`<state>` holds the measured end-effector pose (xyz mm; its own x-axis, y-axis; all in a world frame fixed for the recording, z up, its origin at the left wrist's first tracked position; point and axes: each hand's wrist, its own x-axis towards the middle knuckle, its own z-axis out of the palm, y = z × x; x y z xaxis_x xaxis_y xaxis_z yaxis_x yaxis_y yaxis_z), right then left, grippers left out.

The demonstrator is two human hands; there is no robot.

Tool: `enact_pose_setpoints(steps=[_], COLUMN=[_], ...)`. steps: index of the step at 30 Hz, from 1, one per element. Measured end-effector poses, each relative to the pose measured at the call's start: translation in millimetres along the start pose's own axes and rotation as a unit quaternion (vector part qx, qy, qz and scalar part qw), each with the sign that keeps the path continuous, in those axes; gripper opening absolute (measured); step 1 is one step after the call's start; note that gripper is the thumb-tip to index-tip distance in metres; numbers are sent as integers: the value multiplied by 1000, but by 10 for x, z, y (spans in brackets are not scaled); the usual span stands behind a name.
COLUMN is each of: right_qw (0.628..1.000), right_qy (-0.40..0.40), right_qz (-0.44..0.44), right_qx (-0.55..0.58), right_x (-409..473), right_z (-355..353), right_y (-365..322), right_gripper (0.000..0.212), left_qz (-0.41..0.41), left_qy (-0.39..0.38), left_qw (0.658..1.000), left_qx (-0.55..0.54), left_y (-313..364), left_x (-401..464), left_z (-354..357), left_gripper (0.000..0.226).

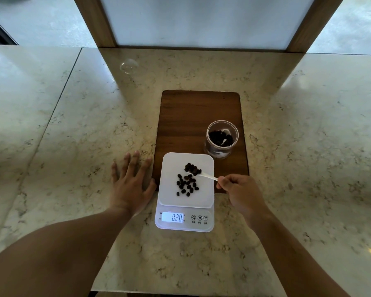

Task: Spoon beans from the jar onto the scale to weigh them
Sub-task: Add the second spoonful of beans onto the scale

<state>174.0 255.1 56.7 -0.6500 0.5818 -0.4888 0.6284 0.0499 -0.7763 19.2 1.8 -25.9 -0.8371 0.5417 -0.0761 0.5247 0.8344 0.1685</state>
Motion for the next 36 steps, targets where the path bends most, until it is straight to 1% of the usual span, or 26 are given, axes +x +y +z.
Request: enact_pose_setpoints(steps=[5, 12, 16, 24, 36], right_qw=[999, 992, 986, 981, 975], right_qy=[18, 37, 54, 91, 120], right_qz=[-36, -117, -148, -167, -183], right_qx=[-20, -40, -46, -40, -40], right_x=[8, -9, -22, -28, -84], right_z=[11, 8, 8, -17, -1], right_y=[33, 83, 92, 91, 104], right_gripper=[30, 17, 16, 13, 10], left_qz=[2, 4, 5, 4, 6], left_qy=[3, 13, 12, 11, 10], left_qw=[1000, 1000, 1000, 1000, 1000], left_qx=[3, -1, 0, -2, -4], left_y=[-14, -44, -49, -42, -29], left_x=[0, 11, 11, 11, 5], left_z=[19, 64, 78, 65, 38], left_gripper=[71, 69, 69, 70, 70])
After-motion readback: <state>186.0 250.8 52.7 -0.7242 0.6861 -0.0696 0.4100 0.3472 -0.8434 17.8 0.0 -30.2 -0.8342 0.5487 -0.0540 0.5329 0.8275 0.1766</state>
